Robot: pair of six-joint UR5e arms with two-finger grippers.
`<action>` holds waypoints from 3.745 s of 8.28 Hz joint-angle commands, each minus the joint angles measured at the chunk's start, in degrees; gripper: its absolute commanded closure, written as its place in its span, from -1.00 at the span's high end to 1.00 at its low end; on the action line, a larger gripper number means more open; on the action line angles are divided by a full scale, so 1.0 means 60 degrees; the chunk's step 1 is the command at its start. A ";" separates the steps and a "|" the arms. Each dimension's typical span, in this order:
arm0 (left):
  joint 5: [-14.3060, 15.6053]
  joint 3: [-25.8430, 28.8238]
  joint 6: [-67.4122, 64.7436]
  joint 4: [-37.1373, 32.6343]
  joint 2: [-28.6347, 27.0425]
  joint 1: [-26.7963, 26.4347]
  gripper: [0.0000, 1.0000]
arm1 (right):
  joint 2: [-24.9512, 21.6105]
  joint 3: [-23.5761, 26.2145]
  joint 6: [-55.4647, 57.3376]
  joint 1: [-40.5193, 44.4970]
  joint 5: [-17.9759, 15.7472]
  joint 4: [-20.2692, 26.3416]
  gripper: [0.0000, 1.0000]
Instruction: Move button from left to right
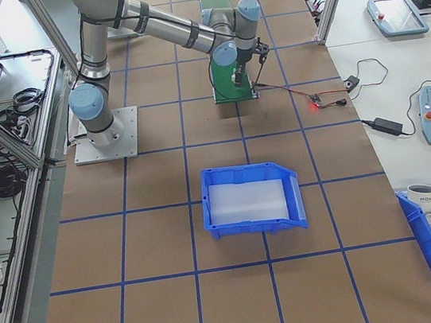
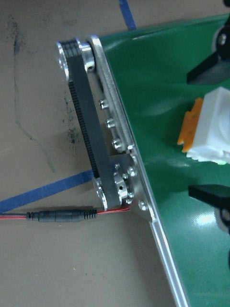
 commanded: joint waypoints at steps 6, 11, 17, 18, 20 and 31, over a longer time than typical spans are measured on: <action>-0.0008 0.0082 0.0160 0.0051 0.0078 -0.0029 1.00 | -0.0516 -0.0579 -0.2129 -0.1055 -0.0186 0.0246 -0.80; 0.0006 0.0082 0.0176 0.0036 0.0093 -0.0029 1.00 | -0.1410 -0.1707 -0.7553 -0.4071 -0.0260 0.1126 -0.73; 0.0006 0.0068 0.0205 0.0124 0.0064 -0.0029 1.00 | -0.0654 -0.1667 -1.2667 -0.7485 -0.0363 0.0616 -0.72; 0.0006 0.0097 0.0234 0.0124 0.0006 -0.0029 1.00 | -0.0056 -0.1623 -1.3252 -0.7677 -0.0348 -0.0039 -0.61; -0.0008 0.0082 0.0234 0.0110 0.0005 -0.0029 1.00 | 0.0403 -0.0749 -1.3463 -0.7694 -0.0319 -0.1227 -0.52; -0.0038 0.0097 0.0220 0.0109 -0.0141 -0.0029 1.00 | -0.0748 -0.0552 -1.4693 -0.7811 -0.0172 -0.1062 1.00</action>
